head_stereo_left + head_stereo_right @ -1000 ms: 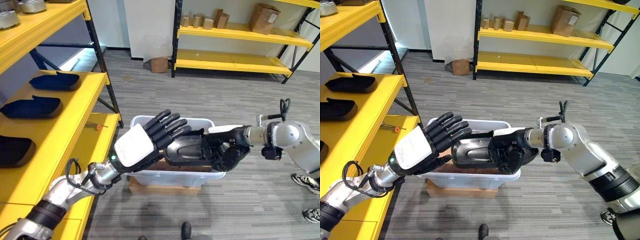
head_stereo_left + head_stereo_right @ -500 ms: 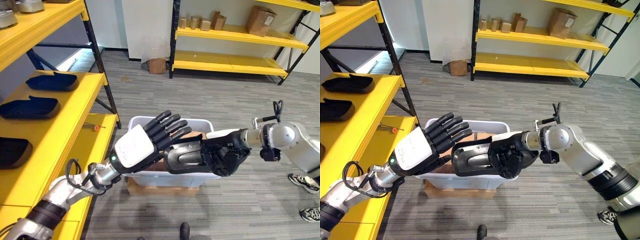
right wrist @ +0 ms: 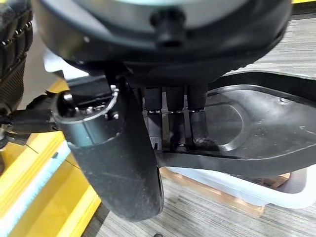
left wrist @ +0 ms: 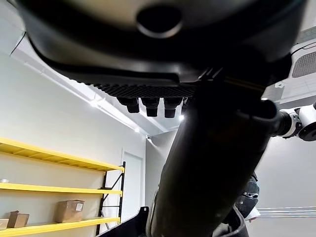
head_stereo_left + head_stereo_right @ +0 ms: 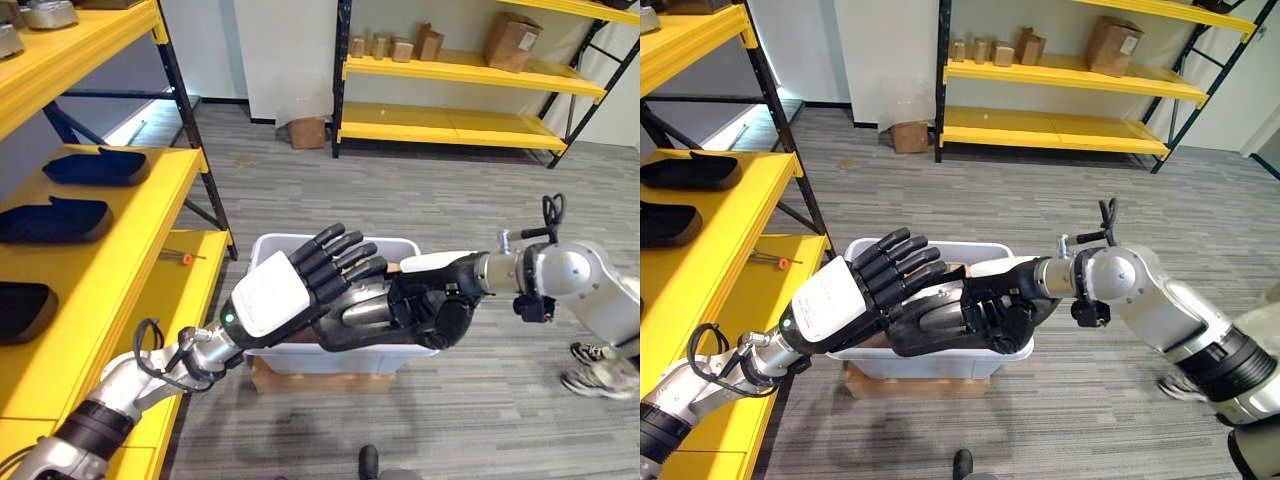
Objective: Move parts from the plastic box to the shelf.
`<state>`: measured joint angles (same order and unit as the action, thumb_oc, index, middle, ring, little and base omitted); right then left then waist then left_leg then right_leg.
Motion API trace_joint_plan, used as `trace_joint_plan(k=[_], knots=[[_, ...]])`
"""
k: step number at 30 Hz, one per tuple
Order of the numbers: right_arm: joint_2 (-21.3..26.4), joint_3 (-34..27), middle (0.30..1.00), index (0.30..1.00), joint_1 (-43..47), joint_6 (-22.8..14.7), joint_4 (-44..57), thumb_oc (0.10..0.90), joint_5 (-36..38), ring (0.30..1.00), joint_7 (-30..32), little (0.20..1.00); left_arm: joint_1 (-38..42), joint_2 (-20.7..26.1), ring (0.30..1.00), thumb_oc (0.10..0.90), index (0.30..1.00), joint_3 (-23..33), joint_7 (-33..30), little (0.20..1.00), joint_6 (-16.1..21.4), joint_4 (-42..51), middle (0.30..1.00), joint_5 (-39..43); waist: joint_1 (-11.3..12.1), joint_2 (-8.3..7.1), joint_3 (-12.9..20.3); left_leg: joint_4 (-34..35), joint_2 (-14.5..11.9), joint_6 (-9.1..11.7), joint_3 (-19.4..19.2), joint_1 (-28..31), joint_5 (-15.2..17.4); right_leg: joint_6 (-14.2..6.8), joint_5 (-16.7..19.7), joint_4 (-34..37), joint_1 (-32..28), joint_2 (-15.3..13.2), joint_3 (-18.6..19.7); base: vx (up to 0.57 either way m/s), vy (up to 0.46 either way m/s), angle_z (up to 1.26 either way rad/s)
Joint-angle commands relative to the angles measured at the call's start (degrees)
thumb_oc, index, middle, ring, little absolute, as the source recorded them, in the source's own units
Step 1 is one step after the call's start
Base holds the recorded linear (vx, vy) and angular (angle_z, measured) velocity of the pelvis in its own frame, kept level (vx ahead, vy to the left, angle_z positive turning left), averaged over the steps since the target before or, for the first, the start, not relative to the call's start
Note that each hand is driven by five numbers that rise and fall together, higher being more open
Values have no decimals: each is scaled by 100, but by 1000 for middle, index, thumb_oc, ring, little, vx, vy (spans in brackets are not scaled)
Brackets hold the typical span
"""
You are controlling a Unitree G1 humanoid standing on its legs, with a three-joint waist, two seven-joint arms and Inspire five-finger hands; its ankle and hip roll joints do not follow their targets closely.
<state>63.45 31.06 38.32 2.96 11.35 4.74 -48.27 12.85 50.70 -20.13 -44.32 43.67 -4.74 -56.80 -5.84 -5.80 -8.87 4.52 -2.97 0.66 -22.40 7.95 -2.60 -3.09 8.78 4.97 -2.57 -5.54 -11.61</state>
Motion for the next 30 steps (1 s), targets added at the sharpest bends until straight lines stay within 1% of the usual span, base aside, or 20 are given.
trace_joint_plan(k=[1, 4, 7, 10, 11, 14, 17, 19, 20, 21, 22, 24, 30], knots=[[-128, -427, 300, 300, 1042, -159, -23, 400, 560, 300, 459, 300, 519, -180, 1000, 900, 1000, -86, -265, 1000, 40, -107, 1000, 462, 125, -13, 509, 48, -241, 206, 631, -16, 411, -466, -730, -236, -367, -32, 74, 0, 0, 0], [-215, -379, 300, 300, 1122, -124, 3, 400, 560, 300, 458, 300, 544, -220, 1000, 900, 1000, -128, -248, 1000, 29, -116, 1000, 499, 133, -9, 513, 48, -241, 210, 643, -18, 410, -464, -731, -234, -367, -29, 77, 0, 0, 0], [-305, -350, 300, 300, 1179, 34, 66, 400, 383, 300, 454, 300, 582, -276, 1000, 900, 1000, -168, -268, 1000, 5, -140, 1000, 422, 133, 5, 505, 48, -245, 209, 650, -18, 411, -459, -735, -236, -367, -28, 80, 0, 0, 0], [-351, -350, 300, 300, 1164, 294, 38, 400, 99, 300, 432, 300, 604, -267, 1000, 900, 1000, -165, -193, 1000, -23, -104, 1000, 454, 134, 12, 503, 48, -245, 210, 656, -20, 409, -456, -734, -235, -367, -30, 86, 0, 0, 0], [-354, -344, 300, 300, 1166, 309, 25, 400, 76, 300, 426, 300, 607, -261, 1000, 900, 1000, -165, -190, 1000, -26, -105, 1000, 465, 133, 12, 504, 48, -245, 211, 655, -20, 408, -457, -735, -236, -365, -30, 87, 0, 0, 0], [-337, -258, 300, 300, 1125, 527, -353, 400, -118, 300, 397, 300, 587, -239, 1000, 900, 1000, -147, -165, 1000, -76, -106, 1000, 531, 144, 11, 499, 48, -253, 213, 661, -23, 399, -450, -743, -245, -366, -30, 79, 0, 0, 0], [-318, -281, 300, 300, 1065, 555, -610, 400, -156, 300, 422, 300, 563, -209, 1000, 900, 1000, -136, -153, 1000, -97, -94, 1000, 558, 145, 4, 502, 48, -257, 214, 662, -17, 397, -444, -744, -245, -376, -31, 73, 0, 0, 0], [-305, -291, 300, 300, 1051, 492, -696, 400, -150, 300, 421, 300, 552, -195, 1000, 900, 1000, -127, -153, 1000, -93, -93, 1000, 558, 146, -2, 506, 48, -259, 217, 663, -18, 396, -446, -742, -242, -377, -32, 69, 0, 0, 0], [-225, -358, 300, 300, 980, 421, -969, 400, -170, 300, 429, 300, 521, -135, 1000, 900, 1000, -103, -184, 1000, -107, -102, 1000, 552, 137, -14, 510, 48, -267, 222, 655, -20, 392, -452, -742, -249, -374, -37, 56, 0, 0, 0], [-137, -434, 300, 300, 909, 301, -1092, 400, -138, 300, 387, 300, 486, -91, 1000, 900, 1000, -63, -183, 1000, -124, -91, 1000, 602, 124, -20, 506, 48, -270, 218, 653, -19, 392, -448, -744, -257, -370, -34, 53, 0, 0, 0], [-98, -480, 300, 300, 863, 257, -1134, 400, -123, 300, 369, 300, 470, -79, 1000, 900, 1000, -45, -162, 1000, -145, -76, 1000, 630, 123, -26, 503, 48, -272, 218, 652, -19, 391, -446, -746, -260, -369, -32, 53, 0, 0, 0], [139, -777, 300, 300, 578, 177, -1239, 400, -80, 300, 251, 300, 324, -17, 1000, 900, 1000, 142, -289, 1000, -234, -152, 1000, 501, 71, -40, 494, 48, -278, 223, 635, -10, 397, -437, -745, -259, -365, -24, 72, 0, 0, 0], [374, -1075, 300, 300, 248, 36, -1344, 400, 83, 300, 190, 300, 174, 186, 1000, 900, 1000, 287, -416, 1000, -194, -283, 1000, 364, 36, -53, 491, 48, -285, 233, 610, -12, 393, -446, -728, -241, -356, -20, 92, 0, 0, 0]])
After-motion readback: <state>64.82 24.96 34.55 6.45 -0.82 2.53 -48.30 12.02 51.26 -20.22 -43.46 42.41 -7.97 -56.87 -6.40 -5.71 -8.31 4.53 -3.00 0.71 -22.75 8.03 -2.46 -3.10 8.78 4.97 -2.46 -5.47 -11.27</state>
